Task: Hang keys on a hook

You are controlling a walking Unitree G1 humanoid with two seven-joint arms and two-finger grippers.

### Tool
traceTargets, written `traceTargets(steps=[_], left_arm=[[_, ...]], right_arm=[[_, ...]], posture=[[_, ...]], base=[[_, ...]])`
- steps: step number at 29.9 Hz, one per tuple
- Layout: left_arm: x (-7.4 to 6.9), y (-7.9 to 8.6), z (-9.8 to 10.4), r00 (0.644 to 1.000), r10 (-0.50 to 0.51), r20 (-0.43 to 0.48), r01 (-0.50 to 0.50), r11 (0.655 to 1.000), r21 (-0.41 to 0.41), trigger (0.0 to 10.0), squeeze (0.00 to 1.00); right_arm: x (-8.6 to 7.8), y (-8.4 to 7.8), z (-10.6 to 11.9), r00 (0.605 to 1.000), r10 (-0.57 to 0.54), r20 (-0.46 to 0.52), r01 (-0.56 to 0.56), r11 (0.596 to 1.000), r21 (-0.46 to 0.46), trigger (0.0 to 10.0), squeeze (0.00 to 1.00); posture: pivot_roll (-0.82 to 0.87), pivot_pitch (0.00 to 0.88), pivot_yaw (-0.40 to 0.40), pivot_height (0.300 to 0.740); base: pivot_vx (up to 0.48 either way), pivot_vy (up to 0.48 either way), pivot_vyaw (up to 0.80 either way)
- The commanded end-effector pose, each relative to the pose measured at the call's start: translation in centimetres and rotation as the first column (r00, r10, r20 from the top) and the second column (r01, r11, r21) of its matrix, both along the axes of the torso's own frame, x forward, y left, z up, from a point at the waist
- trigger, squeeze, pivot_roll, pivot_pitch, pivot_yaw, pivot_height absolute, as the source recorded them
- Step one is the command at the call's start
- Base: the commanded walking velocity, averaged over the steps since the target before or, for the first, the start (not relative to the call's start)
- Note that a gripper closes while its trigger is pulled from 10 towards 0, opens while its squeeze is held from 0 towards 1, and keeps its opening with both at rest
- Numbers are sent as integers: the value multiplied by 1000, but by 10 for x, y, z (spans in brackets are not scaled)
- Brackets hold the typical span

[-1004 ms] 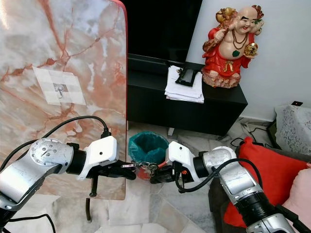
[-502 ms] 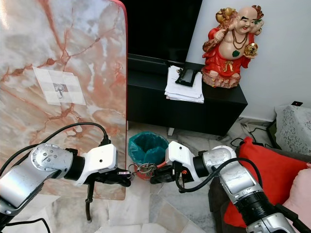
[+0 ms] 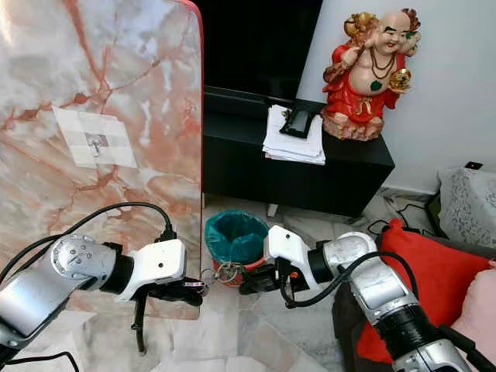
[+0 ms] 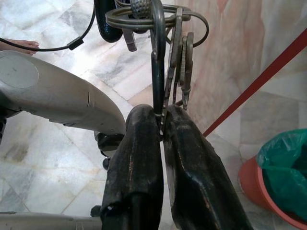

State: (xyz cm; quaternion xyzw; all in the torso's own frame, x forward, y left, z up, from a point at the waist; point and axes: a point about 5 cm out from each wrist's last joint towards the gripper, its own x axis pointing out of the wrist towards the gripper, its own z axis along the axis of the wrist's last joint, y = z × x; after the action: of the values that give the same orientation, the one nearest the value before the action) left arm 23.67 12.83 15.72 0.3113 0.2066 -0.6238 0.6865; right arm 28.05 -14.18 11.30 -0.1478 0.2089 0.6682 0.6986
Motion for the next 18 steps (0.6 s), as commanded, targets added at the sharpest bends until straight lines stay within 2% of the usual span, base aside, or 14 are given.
traceTargets(steps=[1, 18], left_arm=[[-1, 3, -5, 1000, -4, -7, 4, 1000, 24, 10000, 0], [-6, 15, -13, 999, 34, -28, -31, 997, 76, 10000, 0]], right_arm=[[4, -7, 5, 1000, -11, 19, 11, 1000, -17, 0, 0], [5, -8, 8, 1000, -9, 14, 9, 1000, -8, 0, 0]], posture=[[-22, 7, -154, 740], [-21, 8, -159, 740]], base=[[0, 0, 0], [0, 0, 0]])
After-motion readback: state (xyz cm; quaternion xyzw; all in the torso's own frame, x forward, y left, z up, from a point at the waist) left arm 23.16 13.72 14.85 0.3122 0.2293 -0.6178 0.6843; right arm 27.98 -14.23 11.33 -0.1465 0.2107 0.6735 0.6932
